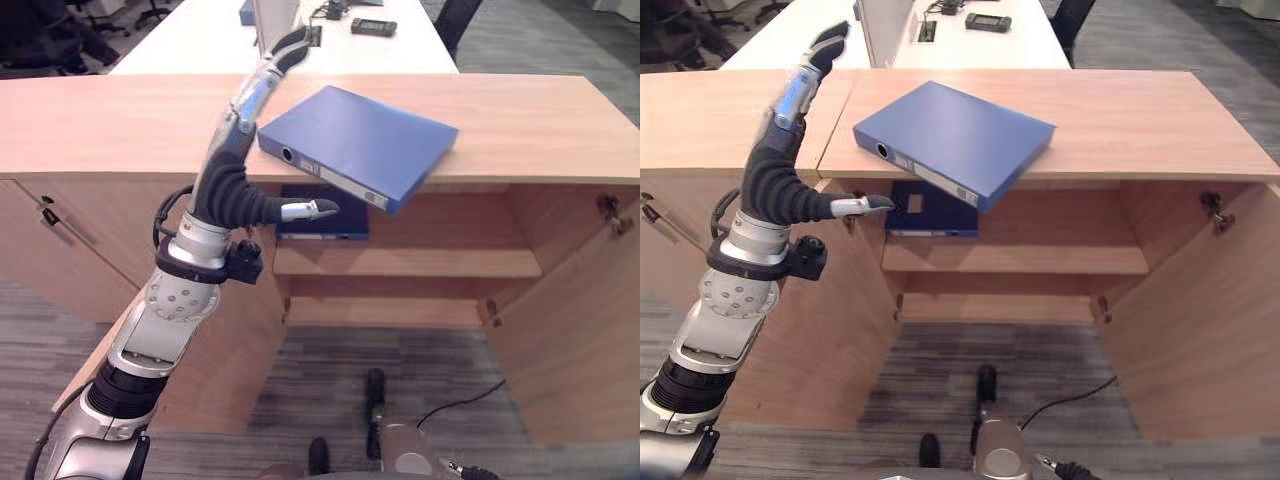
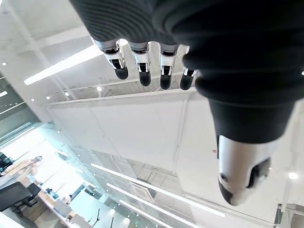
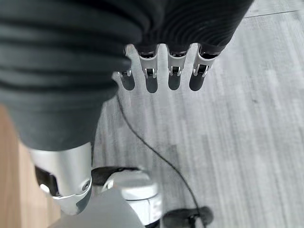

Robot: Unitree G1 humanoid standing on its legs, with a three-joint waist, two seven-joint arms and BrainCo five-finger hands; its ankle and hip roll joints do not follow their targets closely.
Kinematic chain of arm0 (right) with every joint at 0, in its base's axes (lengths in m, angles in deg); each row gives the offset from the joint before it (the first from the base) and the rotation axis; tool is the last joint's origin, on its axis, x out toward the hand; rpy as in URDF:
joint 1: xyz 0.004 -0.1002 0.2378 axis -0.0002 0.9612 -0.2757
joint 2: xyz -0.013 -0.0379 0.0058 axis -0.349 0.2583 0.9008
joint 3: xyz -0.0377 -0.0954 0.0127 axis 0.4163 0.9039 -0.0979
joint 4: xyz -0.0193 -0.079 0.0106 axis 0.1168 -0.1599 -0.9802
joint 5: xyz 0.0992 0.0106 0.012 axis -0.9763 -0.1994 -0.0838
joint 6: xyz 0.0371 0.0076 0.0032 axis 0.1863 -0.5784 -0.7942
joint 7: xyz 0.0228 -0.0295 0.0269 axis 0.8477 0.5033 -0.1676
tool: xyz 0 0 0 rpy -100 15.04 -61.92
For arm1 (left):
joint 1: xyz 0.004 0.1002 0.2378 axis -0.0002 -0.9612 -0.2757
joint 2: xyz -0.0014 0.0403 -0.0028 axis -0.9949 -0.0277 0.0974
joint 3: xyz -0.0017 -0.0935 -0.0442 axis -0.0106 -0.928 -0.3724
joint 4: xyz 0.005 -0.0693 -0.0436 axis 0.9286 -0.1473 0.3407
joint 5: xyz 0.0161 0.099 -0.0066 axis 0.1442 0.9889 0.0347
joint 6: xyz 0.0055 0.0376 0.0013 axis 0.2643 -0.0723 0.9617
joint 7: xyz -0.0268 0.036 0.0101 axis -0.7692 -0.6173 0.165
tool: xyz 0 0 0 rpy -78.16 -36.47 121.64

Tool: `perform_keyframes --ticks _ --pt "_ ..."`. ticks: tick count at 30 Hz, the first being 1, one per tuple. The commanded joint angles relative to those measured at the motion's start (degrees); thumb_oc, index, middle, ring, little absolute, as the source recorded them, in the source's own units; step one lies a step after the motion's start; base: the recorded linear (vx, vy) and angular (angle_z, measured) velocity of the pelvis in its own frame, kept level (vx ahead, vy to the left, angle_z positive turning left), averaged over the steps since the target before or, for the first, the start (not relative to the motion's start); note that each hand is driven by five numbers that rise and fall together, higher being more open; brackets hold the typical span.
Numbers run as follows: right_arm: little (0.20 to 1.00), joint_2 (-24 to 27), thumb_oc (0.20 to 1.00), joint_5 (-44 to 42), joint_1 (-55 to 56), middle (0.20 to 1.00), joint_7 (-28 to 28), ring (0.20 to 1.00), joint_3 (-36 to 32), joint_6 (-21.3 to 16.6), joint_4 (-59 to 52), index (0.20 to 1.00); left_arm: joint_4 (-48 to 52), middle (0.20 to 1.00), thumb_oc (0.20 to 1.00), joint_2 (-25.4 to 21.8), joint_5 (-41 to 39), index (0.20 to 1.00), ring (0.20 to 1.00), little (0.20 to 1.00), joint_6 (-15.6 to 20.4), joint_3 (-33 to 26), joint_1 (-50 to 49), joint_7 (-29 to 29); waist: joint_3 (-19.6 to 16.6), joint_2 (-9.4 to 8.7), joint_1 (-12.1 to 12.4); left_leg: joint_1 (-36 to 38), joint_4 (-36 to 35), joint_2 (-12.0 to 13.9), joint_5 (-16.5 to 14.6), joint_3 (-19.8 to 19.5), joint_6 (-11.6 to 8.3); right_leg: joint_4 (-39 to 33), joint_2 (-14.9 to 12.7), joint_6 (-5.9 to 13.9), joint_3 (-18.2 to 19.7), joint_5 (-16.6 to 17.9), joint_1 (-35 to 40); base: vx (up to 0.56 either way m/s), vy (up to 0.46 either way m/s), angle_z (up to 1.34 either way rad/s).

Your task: Put the empty folder in the office cabinet

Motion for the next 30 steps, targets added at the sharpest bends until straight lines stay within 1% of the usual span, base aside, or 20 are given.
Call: perform_keyframes --ticks 1,2,4,7,8,9,11,12,14,16,17,18,19,23,26,29,30 --pt "1.0 -1.8 1.0 -1.2 -1.3 1.0 1.0 1.0 2.2 -0.7 0.3 1.0 4.2 1.0 1.0 -0.3 -7.5 1.0 1.0 1.0 3.0 -1.9 0.7 -2.2 -3.8 0.36 -1.9 6.0 -0.4 0.1 -9.4 -1.1 -5.49 -4.1 2.9 0.68 0.1 9.0 0.2 0.27 -0.119 0.13" --pt "1.0 -1.6 1.0 -1.4 -1.4 1.0 1.6 1.0 2.3 -0.6 0.8 1.0 4.7 1.0 1.0 0.0 -9.8 1.0 1.0 1.0 3.2 -2.2 0.6 -3.4 -5.6 0.11 -1.8 6.4 -0.4 0.2 -10.2 -1.6 -5.47 -4.1 2.7 0.33 0.9 11.1 1.5 0.17 -0.081 0.2" --pt "1.0 -1.4 1.0 -1.4 -1.3 1.0 1.7 1.0 2.5 -0.5 1.0 1.0 4.6 1.0 1.0 0.1 -10.9 1.0 1.0 1.0 3.1 -2.3 0.4 -3.4 -6.3 0.27 -2.0 6.4 -0.4 0.7 -10.4 -1.8 -5.53 -4.1 2.8 0.24 1.3 11.6 1.7 0.21 -0.104 0.34" --pt "1.0 -0.6 1.0 -1.2 -1.1 1.0 1.7 1.0 2.9 -0.5 1.0 1.0 5.0 1.0 1.0 0.5 -14.4 1.0 1.0 1.0 2.8 -2.9 -1.1 -4.3 -8.3 0.73 -2.2 6.0 -0.4 2.6 -10.7 -2.8 -5.64 -4.1 3.4 -0.51 0.9 11.4 2.7 0.25 -0.134 0.2" --pt "1.0 -0.6 1.0 -1.2 -1.1 1.0 1.7 1.0 2.9 -0.5 1.0 1.0 5.1 1.0 1.0 0.5 -14.4 1.0 1.0 1.0 2.8 -2.9 -1.1 -4.3 -8.4 0.78 -2.2 6.0 -0.4 2.6 -10.7 -2.8 -5.64 -4.1 3.4 -0.51 0.9 11.4 2.7 0.2 -0.11 0.06" --pt "1.0 -0.1 1.0 -1.2 -1.3 1.0 1.6 1.0 3.3 -0.8 0.1 1.0 5.2 1.0 1.0 1.0 -15.1 1.0 1.0 1.0 2.8 -3.3 -2.3 -4.3 -8.5 0.97 -2.1 5.9 -0.4 3.4 -10.9 -2.9 -5.93 -4.1 3.9 -1.02 1.0 10.8 3.1 0.17 -0.094 0.1" --pt "1.0 0.3 1.0 -1.1 -1.3 1.0 1.5 1.0 3.6 -1.1 -0.4 1.0 5.4 1.0 1.0 1.4 -15.4 1.0 1.0 1.0 2.6 -3.5 -2.7 -4.7 -8.8 1.31 -2.0 5.5 -0.4 4.0 -11.0 -2.7 -6.12 -4.1 4.7 -1.47 1.1 9.9 3.1 0.17 -0.104 0.03" --pt "1.0 0.5 1.0 -1.0 -1.1 1.0 1.3 1.0 3.7 -1.2 -0.4 1.0 5.5 1.0 1.0 1.8 -16.1 1.0 1.0 1.0 2.7 -3.7 -2.9 -4.7 -8.7 1.53 -2.0 5.1 -0.4 4.6 -10.8 -2.6 -6.59 -4.1 4.9 -1.9 1.2 9.3 3.1 0.13 -0.081 -0.04" --pt "1.0 0.7 1.0 -1.0 -0.9 1.0 1.3 1.0 3.7 -1.3 -0.4 1.0 5.5 1.0 1.0 2.0 -16.2 1.0 1.0 1.0 2.6 -3.7 -2.9 -4.7 -8.9 1.7 -2.1 4.8 -0.4 4.9 -10.8 -2.7 -6.86 -4.1 5.0 -2.15 1.2 9.0 3.1 0.09 -0.061 0.08" --pt "1.0 1.5 1.0 -1.2 -0.3 1.0 1.2 1.0 3.2 -1.3 -0.3 1.0 5.2 1.0 1.0 2.2 -16.8 1.0 1.0 1.0 2.5 -3.9 -3.0 -4.8 -8.6 2.12 -2.4 4.4 -0.4 6.1 -10.8 -2.9 -7.98 -3.7 5.1 -2.94 1.3 8.1 3.2 0.12 -0.09 0.18" --pt "1.0 1.6 1.0 -1.2 -0.2 1.0 1.2 1.0 3.2 -1.3 -0.3 1.0 5.3 1.0 1.0 2.2 -16.9 1.0 1.0 1.0 2.5 -4.1 -3.3 -5.0 -8.6 2.26 -2.5 4.3 -0.4 6.4 -10.8 -2.9 -8.16 -3.5 5.1 -3.12 1.2 7.9 3.2 0.11 -0.1 0.19" --pt "1.0 1.9 1.0 -1.2 0.2 1.0 1.2 1.0 3.4 -1.4 -0.4 1.0 5.4 1.0 1.0 2.2 -17.3 1.0 1.0 1.0 2.2 -4.8 -3.8 -5.2 -8.6 2.44 -2.5 4.0 -0.4 7.3 -10.1 -2.5 -8.81 -3.2 5.6 -3.52 1.0 7.1 3.1 0.07 -0.091 0.14" --pt "1.0 2.2 1.0 -1.0 0.4 1.0 1.3 1.0 3.7 -1.5 -0.5 1.0 5.5 1.0 1.0 2.4 -17.6 1.0 1.0 1.0 2.2 -5.0 -4.1 -5.1 -8.5 2.48 -2.5 3.8 -0.4 7.7 -10.1 -2.4 -9.01 -3.1 5.6 -3.65 0.8 6.7 3.0 0.05 -0.091 0.08" --pt "1.0 2.8 1.0 -0.6 1.1 1.0 1.3 1.0 4.1 -1.9 -1.6 1.0 5.7 1.0 1.0 2.8 -17.6 1.0 1.0 1.0 1.9 -5.7 -5.0 -5.2 -8.3 2.44 -2.5 3.2 -0.4 8.1 -10.2 -2.1 -9.16 -2.9 5.9 -3.92 1.0 6.3 2.7 0.0 -0.023 0.01" --pt "1.0 2.9 1.0 -0.3 1.6 1.0 1.4 1.0 4.3 -1.9 -1.7 1.0 5.3 1.0 1.0 3.0 -17.1 1.0 1.0 1.0 1.7 -5.8 -5.4 -5.3 -8.2 2.43 -2.4 2.8 -0.4 8.4 -9.3 -1.9 -9.38 -2.9 6.0 -4.03 1.2 6.1 2.4 0.0 0.0 0.0" --pt "1.0 3.1 1.0 -0.1 2.0 1.0 1.3 1.0 4.4 -2.0 -1.8 1.0 5.2 1.0 1.0 3.1 -16.7 1.0 1.0 1.0 1.5 -6.2 -5.9 -5.1 -8.2 2.3 -2.2 2.6 -0.4 8.7 -9.3 -1.9 -9.47 -2.5 6.0 -4.18 1.3 5.7 2.3 -0.01 -0.036 0.02" --pt "1.0 3.3 1.0 -0.1 2.2 1.0 1.2 1.0 4.4 -2.0 -1.8 1.0 5.2 1.0 1.0 2.8 -15.1 1.0 1.0 1.0 1.4 -6.9 -6.6 -4.4 -7.9 2.21 -1.9 2.7 -0.4 8.7 -9.4 -2.0 -9.41 -2.6 6.1 -4.23 1.3 5.8 2.4 -0.02 -0.034 0.01"
